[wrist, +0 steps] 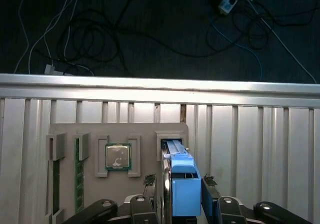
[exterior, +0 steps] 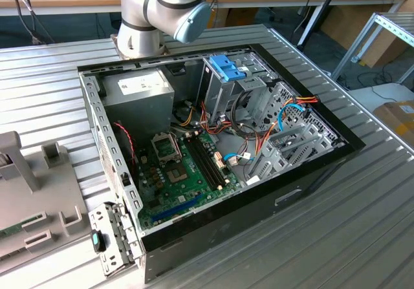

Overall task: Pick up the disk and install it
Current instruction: 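Pick up the disk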

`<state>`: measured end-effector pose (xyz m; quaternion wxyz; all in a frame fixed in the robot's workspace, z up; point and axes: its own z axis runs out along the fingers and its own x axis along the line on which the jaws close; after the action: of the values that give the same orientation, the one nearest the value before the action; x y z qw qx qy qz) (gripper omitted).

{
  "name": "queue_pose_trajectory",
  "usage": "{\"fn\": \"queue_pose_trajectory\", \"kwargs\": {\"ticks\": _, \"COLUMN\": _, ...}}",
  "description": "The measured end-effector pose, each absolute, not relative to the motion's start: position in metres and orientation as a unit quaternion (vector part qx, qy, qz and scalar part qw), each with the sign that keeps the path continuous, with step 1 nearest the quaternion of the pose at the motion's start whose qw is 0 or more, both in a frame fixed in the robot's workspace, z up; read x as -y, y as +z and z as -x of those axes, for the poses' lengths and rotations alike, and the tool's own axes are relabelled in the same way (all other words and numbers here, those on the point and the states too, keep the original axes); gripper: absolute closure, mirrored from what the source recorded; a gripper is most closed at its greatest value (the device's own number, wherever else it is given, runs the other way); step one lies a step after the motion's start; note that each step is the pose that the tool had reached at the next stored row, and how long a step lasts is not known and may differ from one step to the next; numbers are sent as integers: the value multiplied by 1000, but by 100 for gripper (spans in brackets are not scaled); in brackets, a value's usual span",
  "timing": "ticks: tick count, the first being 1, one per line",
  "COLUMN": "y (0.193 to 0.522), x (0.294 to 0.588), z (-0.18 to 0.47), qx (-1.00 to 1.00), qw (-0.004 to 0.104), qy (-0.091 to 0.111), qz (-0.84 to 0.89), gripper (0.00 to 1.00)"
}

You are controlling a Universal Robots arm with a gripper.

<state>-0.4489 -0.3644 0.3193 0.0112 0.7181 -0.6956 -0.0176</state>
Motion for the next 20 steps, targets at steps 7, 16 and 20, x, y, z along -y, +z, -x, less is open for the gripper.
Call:
{"fn": "queue_pose_trajectory", "kwargs": {"ticks": 7, "y": 319, "x": 364, "z": 449, "qx": 696, "qw": 11, "qy": -18, "qz": -718, "gripper": 52}}
{"fn": "queue_pose_trajectory", "kwargs": {"ticks": 16, "y": 329, "x": 364, "z": 449, "qx": 696, "qw": 11, "qy": -18, "qz": -718, "gripper": 52}}
{"fn": "queue_pose_trajectory", "kwargs": {"ticks": 20, "y": 344, "x": 364, "z": 449, "qx": 696, "qw": 11, "qy": -18, "qz": -718, "gripper": 52}}
